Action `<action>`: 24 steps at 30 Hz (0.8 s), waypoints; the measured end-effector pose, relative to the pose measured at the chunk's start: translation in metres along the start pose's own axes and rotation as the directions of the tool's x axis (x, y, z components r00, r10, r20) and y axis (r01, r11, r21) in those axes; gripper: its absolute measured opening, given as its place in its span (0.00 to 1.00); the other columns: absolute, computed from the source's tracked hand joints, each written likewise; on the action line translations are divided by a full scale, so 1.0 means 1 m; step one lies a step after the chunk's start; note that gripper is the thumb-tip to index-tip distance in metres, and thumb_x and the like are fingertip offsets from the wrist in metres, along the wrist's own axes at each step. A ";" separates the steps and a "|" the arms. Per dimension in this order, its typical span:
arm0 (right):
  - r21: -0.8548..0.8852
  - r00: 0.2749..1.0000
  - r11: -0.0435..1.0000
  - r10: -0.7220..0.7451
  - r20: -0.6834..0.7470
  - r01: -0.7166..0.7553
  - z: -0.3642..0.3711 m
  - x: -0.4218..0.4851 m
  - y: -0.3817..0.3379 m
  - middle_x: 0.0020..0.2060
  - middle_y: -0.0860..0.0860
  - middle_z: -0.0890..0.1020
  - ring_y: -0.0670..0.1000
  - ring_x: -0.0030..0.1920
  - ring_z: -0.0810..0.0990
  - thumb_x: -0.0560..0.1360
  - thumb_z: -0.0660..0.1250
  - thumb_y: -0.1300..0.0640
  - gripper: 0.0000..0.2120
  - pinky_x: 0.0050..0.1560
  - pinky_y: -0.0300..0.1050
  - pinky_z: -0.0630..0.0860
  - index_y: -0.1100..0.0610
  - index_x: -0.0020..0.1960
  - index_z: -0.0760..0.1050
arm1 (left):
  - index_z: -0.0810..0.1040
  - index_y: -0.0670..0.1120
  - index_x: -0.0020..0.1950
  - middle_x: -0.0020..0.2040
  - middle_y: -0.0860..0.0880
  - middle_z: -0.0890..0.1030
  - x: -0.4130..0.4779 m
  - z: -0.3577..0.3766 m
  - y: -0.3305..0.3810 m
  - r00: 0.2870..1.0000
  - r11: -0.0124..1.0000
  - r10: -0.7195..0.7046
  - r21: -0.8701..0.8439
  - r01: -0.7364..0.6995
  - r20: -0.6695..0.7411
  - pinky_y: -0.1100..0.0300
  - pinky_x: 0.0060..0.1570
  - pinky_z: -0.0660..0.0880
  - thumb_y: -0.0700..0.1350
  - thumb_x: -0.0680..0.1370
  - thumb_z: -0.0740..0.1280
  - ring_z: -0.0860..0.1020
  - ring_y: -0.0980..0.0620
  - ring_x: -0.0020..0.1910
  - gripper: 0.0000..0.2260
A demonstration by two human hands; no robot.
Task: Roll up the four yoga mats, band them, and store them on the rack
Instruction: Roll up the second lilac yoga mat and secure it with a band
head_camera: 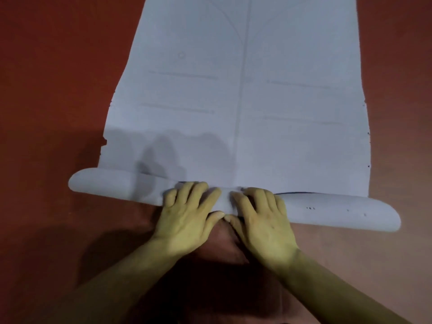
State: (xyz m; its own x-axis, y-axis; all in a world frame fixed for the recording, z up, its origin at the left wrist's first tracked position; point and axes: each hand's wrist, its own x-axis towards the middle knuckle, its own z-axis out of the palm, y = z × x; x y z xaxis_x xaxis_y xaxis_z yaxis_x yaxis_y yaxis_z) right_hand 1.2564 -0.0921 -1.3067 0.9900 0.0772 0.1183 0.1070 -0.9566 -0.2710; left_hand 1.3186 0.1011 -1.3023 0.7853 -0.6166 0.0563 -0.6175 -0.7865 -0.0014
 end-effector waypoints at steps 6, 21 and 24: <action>-0.041 0.999 0.999 -0.034 0.028 0.035 -0.004 0.003 0.004 0.61 0.57 0.80 0.61 0.60 0.78 0.82 0.61 0.41 0.23 0.62 0.56 0.71 0.58 0.66 0.78 | 0.80 0.48 0.61 0.58 0.47 0.80 0.021 -0.009 -0.013 0.993 0.993 0.115 -0.035 -0.115 -0.021 0.47 0.50 0.71 0.61 0.79 0.59 0.77 0.42 0.56 0.22; 0.006 0.999 0.999 -0.045 -0.005 0.045 -0.016 -0.042 0.000 0.57 0.56 0.79 0.60 0.57 0.76 0.75 0.75 0.49 0.21 0.54 0.57 0.73 0.60 0.63 0.78 | 0.80 0.47 0.60 0.53 0.47 0.80 -0.023 -0.005 0.016 0.979 0.996 0.088 0.047 -0.081 -0.186 0.48 0.52 0.69 0.59 0.81 0.59 0.78 0.44 0.52 0.20; 0.005 0.997 0.998 -0.067 -0.033 0.067 -0.016 -0.036 0.002 0.55 0.57 0.79 0.60 0.54 0.75 0.75 0.74 0.47 0.20 0.52 0.56 0.73 0.60 0.60 0.79 | 0.80 0.48 0.59 0.53 0.48 0.80 -0.026 -0.001 0.011 0.977 0.993 0.103 0.075 -0.090 -0.186 0.48 0.49 0.70 0.60 0.80 0.58 0.79 0.44 0.50 0.21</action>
State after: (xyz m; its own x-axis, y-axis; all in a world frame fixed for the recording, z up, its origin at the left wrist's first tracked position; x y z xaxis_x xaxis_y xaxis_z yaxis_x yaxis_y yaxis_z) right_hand 1.2194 -0.1009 -1.2966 0.9771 0.1316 0.1673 0.1734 -0.9480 -0.2668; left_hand 1.2911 0.1081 -1.3029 0.6956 -0.6769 0.2410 -0.6805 -0.7282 -0.0813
